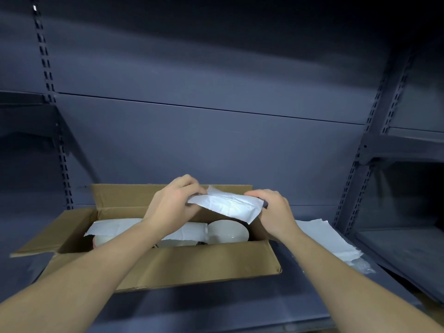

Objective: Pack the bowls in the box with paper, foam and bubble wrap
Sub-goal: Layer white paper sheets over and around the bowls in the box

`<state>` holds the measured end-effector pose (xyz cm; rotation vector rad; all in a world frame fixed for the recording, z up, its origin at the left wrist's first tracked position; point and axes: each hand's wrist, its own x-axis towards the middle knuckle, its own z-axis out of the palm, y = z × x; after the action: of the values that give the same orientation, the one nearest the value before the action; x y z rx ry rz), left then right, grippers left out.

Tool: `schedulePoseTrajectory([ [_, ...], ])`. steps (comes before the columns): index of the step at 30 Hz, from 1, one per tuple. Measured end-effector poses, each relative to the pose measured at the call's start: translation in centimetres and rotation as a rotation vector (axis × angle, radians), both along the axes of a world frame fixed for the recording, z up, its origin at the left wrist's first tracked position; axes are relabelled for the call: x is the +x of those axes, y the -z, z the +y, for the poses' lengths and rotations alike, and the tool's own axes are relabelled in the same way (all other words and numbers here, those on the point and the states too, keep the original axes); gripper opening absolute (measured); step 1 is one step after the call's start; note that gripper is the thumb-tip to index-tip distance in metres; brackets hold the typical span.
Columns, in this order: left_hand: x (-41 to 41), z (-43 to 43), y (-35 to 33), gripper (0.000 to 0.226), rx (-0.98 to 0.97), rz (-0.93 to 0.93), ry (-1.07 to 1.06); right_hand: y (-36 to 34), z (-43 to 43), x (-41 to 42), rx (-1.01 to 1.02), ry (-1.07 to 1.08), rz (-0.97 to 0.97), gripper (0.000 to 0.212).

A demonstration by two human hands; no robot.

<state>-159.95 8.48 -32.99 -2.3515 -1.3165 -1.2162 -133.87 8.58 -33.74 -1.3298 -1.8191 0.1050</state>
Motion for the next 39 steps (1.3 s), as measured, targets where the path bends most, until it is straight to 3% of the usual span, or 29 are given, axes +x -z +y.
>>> schedulePoseTrajectory([
  [5, 0.2, -0.8, -0.3, 0.018, 0.040, 0.001, 0.037, 0.2, -0.8, 0.5, 0.051, -0.002, 0.044, 0.027],
  [11, 0.9, -0.7, -0.2, 0.028, -0.233, -0.264, 0.162, 0.1, -1.5, 0.0, -0.067, -0.066, 0.117, 0.023],
  [18, 1.5, 0.6, 0.2, 0.028, -0.421, -0.248, 0.204, 1.0, 0.4, 0.2, -0.286, -0.087, 0.219, 0.027],
  [23, 1.5, 2.7, 1.4, 0.030, -0.395, -0.226, 0.119, 2.0, 1.8, 0.6, -0.323, -0.062, 0.245, 0.031],
  [30, 2.0, 4.1, 1.9, 0.031, -0.351, -0.310, 0.004, 2.4, 2.5, 1.0, -0.125, 0.027, 0.078, 0.019],
  [39, 2.2, 4.5, 2.1, 0.031, -0.184, -0.216, 0.012, 1.7, 2.9, 0.5, 0.016, 0.082, -0.057, 0.019],
])
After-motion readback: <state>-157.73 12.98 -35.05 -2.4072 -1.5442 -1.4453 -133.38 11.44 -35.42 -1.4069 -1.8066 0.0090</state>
